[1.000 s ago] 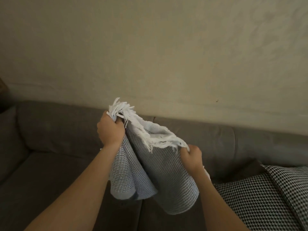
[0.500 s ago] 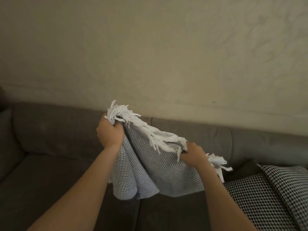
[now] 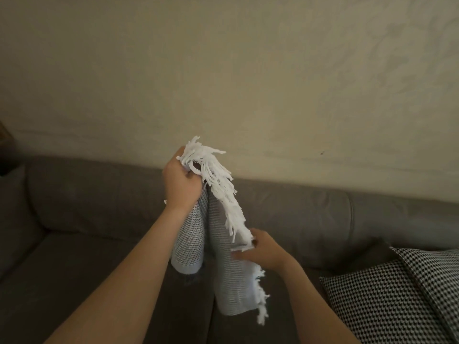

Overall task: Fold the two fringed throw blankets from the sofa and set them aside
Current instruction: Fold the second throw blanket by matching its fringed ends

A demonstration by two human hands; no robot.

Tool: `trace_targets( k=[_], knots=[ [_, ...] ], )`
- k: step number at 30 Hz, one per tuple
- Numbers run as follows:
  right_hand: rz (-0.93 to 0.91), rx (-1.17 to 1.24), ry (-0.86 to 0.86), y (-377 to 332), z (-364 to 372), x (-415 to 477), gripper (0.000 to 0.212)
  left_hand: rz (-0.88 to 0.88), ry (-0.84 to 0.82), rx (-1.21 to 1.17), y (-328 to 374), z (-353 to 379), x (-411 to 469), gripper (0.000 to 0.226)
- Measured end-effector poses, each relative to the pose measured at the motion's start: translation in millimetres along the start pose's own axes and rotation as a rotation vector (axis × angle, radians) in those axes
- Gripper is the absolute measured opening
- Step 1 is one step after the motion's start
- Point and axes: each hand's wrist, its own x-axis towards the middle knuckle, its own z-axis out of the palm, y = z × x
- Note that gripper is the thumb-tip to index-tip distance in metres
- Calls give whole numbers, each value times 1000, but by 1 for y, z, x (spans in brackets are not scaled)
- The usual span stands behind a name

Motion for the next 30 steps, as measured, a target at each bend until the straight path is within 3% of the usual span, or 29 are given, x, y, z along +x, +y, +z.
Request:
trace_targets(
  k=[6, 10, 12, 15, 19, 26, 30],
  knots=[
    [-172, 322, 47, -64, 5, 10, 79, 11, -60, -49, 4, -4, 4, 17],
    [-225, 204, 53, -95, 7, 15, 82, -8, -69, -55, 1, -2, 2, 19],
    [-216, 112, 116, -104, 10, 14, 63, -13, -69, -51, -1, 0, 2, 21],
    [-293, 123, 200, -103, 10, 11, 9, -4, -57, -30, -2, -1, 0, 23],
    [-260, 274, 317, -100, 3, 4, 36, 4, -18, 55, -9, -5, 3, 15],
    [-194, 58, 519, -95, -35, -4, 27, -93, -92, 338, -28, -4, -1, 21],
    [-171, 327, 592, -110, -54, -19, 32, -150, -184, 384, -34, -11, -19, 39]
  ],
)
